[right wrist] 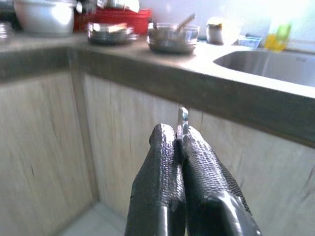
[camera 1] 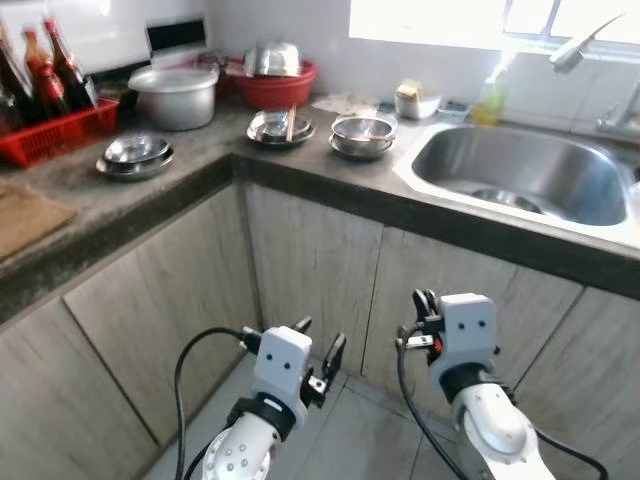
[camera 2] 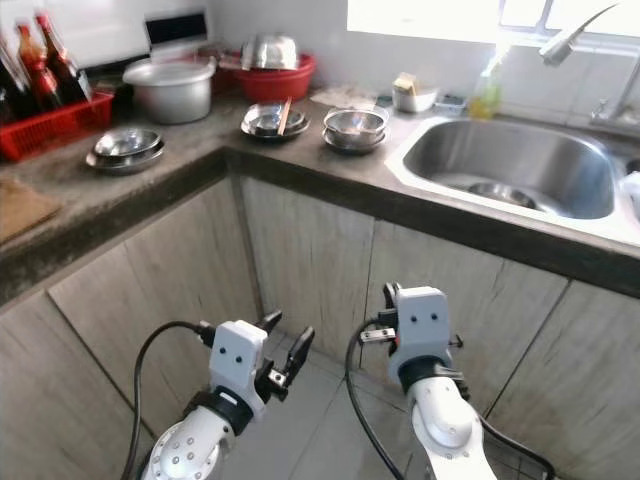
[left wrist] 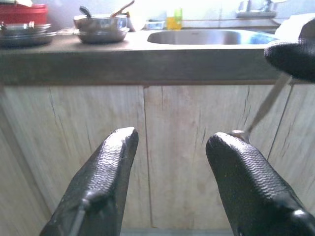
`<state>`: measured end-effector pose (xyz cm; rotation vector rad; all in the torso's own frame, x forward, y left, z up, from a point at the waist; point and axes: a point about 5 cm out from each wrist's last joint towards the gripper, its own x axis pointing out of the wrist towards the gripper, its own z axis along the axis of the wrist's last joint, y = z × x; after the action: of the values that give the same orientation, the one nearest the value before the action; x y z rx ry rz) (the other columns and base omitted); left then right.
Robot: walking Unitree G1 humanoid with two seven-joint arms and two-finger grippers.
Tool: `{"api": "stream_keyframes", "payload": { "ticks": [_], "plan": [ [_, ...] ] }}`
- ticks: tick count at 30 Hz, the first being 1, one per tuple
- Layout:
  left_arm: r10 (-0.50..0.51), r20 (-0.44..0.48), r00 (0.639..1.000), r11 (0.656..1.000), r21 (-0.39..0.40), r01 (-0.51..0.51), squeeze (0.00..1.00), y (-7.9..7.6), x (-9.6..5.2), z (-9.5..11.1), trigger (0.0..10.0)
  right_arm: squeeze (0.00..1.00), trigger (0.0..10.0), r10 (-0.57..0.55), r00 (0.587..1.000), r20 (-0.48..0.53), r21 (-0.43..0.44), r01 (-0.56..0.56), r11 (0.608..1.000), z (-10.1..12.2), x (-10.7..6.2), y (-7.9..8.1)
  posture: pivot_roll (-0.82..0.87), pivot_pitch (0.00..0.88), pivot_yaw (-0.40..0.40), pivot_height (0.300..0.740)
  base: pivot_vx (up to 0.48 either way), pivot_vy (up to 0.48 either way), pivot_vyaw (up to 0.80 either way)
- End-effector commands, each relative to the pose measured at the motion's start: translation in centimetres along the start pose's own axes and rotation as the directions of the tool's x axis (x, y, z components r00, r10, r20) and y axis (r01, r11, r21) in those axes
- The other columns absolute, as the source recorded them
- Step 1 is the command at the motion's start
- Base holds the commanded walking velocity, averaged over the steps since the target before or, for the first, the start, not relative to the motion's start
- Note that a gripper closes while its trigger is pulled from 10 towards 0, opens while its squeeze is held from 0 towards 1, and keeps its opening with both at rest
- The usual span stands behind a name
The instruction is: Kitchen organization
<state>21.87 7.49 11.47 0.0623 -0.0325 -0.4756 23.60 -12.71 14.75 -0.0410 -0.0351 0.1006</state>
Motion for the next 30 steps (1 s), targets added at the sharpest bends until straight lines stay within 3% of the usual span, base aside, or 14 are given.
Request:
{"api": "stream_keyframes", "payload": {
  "ticks": [1, 7, 21, 30],
  "plan": [
    [0.014, -0.005, 1.000, 1.000, 0.010, -0.014, 0.00, 0.5, -0.2, 0.0, 10.0, 0.00, 10.0, 0.013, 1.000, 0.022, 0.008, -0.014, 1.000, 0.5, 0.1, 0.4, 0.03, 0.000, -0.007, 0.740, 0.000, 0.000, -0.79],
    [-0.002, -0.007, 1.000, 1.000, 0.028, 0.002, 0.00, 0.3, -0.2, 0.0, 10.0, 0.00, 10.0, 0.003, 1.000, 0.026, 0.009, -0.004, 1.000, 0.7, 0.2, 0.4, 0.03, 0.000, -0.004, 0.740, 0.000, 0.000, -0.79],
    [0.007, -0.008, 1.000, 1.000, 0.028, -0.006, 0.00, 0.5, -0.2, 0.1, 10.0, 0.00, 10.0, -0.001, 0.999, 0.039, 0.006, 0.000, 1.000, 1.0, 0.4, 0.4, 0.03, 0.001, -0.002, 0.740, 0.175, -0.321, -0.78],
    [0.039, -0.002, 0.999, 0.999, 0.010, -0.039, 0.00, 0.9, -0.1, 0.3, 10.0, 0.00, 10.0, 0.015, 0.997, 0.081, 0.024, -0.017, 1.000, 1.9, 0.8, 0.3, 0.03, 0.001, -0.006, 0.740, 0.000, 0.000, 0.00]
  ]
}}
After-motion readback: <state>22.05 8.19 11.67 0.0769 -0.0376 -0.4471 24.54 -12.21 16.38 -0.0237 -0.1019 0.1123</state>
